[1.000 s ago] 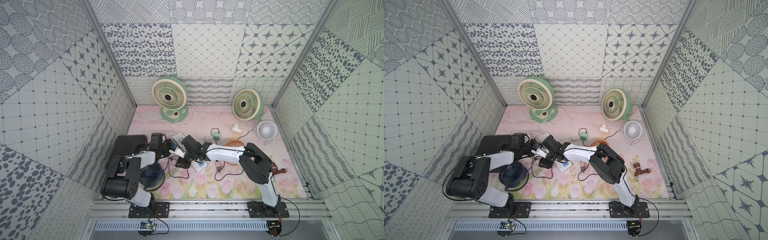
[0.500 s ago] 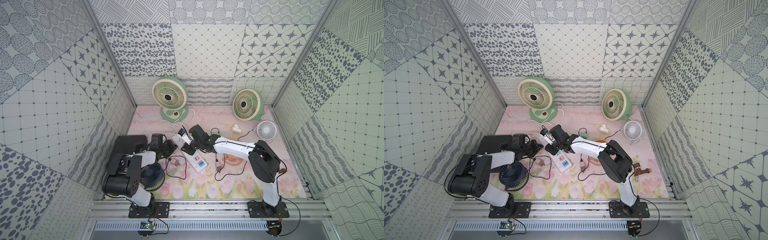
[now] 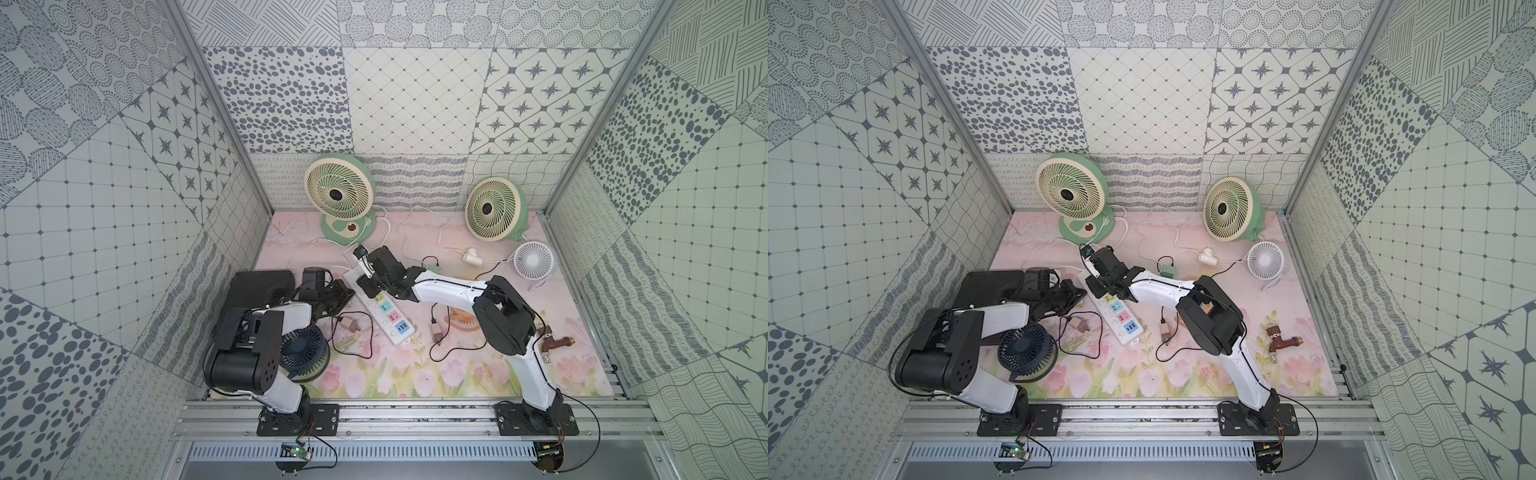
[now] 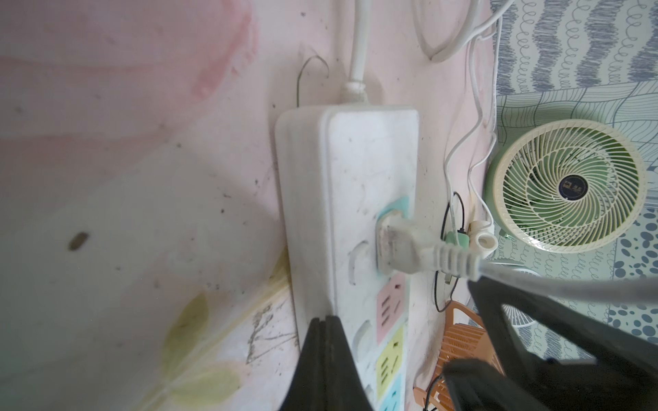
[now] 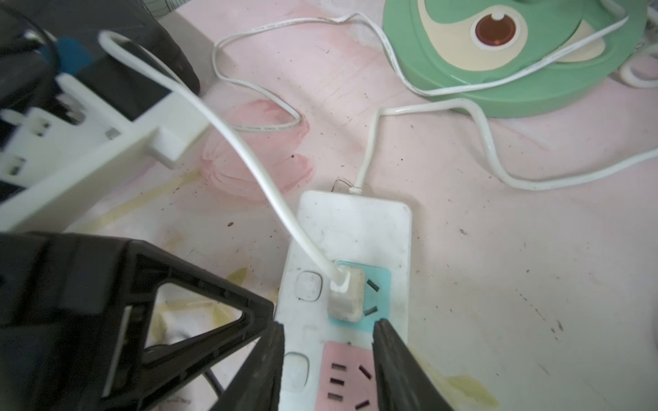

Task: Unplug the desk fan from the power strip
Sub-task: Place the plug at the center of the board, then remove the plug from the socket.

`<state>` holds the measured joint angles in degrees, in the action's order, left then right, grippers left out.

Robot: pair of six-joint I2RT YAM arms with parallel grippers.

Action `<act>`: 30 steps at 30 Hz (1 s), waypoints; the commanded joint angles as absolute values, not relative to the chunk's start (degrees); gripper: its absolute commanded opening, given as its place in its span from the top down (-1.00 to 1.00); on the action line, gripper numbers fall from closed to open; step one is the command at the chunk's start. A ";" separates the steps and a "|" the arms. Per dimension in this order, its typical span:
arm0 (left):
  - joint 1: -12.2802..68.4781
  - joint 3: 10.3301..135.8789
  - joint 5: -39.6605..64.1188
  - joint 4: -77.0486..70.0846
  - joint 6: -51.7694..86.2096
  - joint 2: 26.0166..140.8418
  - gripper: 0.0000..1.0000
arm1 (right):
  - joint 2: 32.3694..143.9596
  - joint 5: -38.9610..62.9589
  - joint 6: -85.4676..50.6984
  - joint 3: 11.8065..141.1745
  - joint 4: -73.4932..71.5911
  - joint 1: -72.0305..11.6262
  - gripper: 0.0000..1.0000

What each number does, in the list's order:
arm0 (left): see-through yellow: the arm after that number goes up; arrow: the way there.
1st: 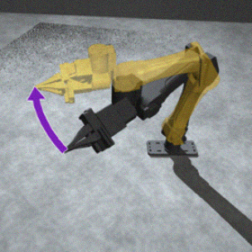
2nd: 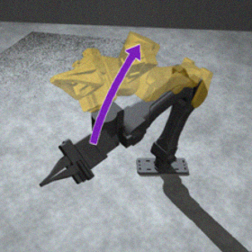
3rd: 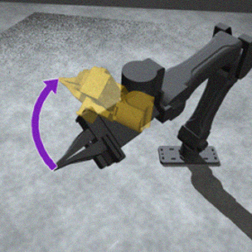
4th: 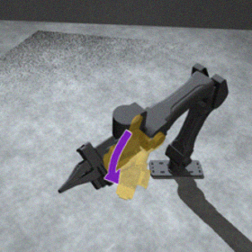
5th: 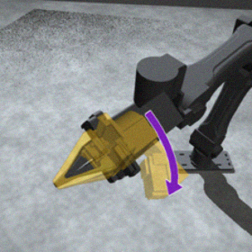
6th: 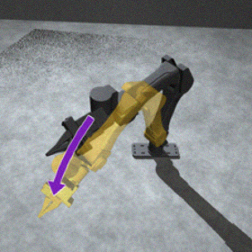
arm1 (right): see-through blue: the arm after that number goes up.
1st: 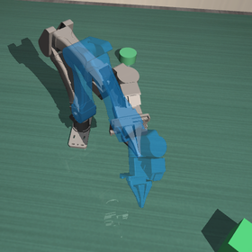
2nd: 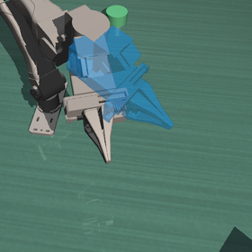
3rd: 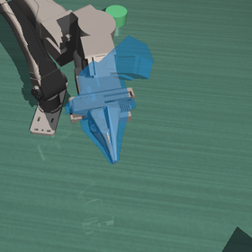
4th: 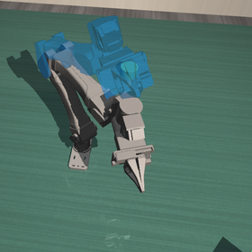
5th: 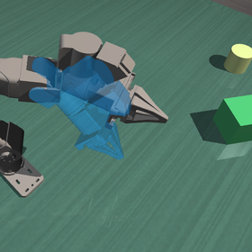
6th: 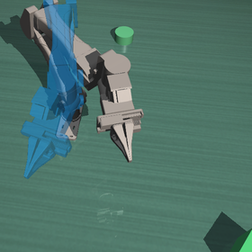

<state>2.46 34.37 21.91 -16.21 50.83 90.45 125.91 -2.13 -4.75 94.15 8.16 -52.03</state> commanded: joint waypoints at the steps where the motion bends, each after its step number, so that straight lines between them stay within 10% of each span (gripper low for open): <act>1: 1.85 34.60 23.64 -18.10 50.50 91.14 1.00 | 128.44 -4.25 -6.51 97.26 5.49 -52.20 0.14; 20: 1.66 35.60 24.36 -20.21 51.05 92.41 1.00 | 131.74 -4.79 -7.82 100.09 5.16 -52.09 0.97; 30: 1.67 38.10 25.81 -24.70 53.12 95.31 1.00 | 131.03 -4.77 -8.21 97.94 3.88 -52.08 1.00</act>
<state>1.93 36.56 23.29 -19.66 52.27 94.19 131.83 -5.91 -7.16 99.31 5.17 -51.68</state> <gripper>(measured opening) 0.063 0.164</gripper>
